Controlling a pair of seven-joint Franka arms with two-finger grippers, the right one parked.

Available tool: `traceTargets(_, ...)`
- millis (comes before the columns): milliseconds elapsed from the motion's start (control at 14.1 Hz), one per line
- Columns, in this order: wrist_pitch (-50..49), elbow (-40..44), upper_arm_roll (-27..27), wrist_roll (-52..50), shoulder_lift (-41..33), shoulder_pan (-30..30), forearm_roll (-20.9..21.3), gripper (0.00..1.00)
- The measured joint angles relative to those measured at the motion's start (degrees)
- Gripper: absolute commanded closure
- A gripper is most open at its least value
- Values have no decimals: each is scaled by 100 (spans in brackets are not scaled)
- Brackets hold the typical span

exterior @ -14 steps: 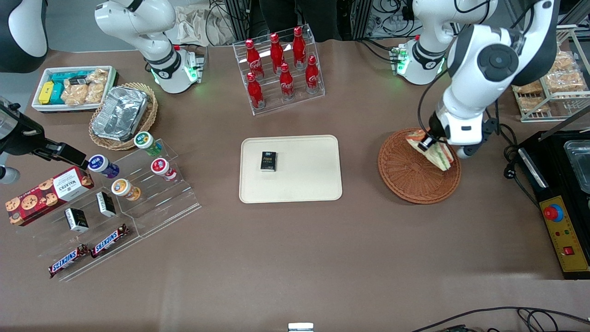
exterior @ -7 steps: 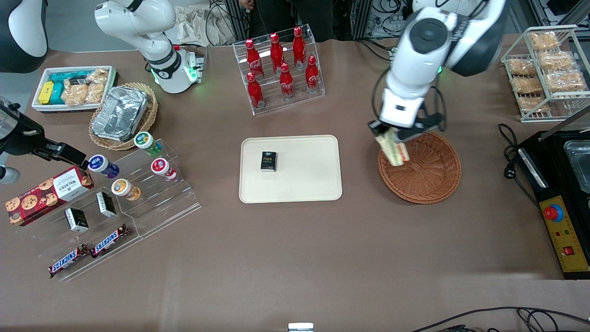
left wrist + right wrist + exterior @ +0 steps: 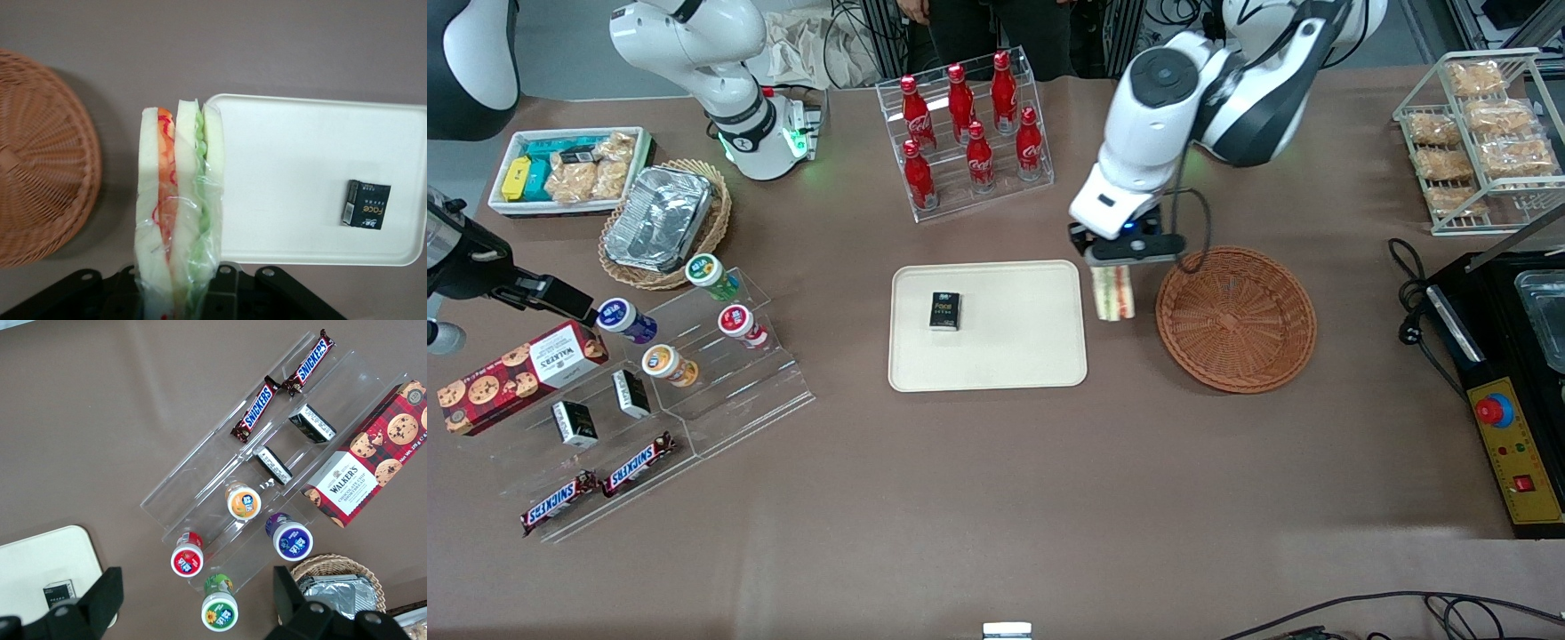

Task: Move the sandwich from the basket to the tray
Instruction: 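Lift the sandwich out of the basket toward the white tray, then lower the sandwich onto the white tray beside the black box and release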

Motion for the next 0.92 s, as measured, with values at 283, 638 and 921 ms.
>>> traceTargets(283,536,-14,-7,-11,720,-228,420,100)
traceTargets(638,1384,-74,-2,-49,1438,-368,628,100)
traceTargets(921,1800,-117,5,-498,1928,-459,1188,100)
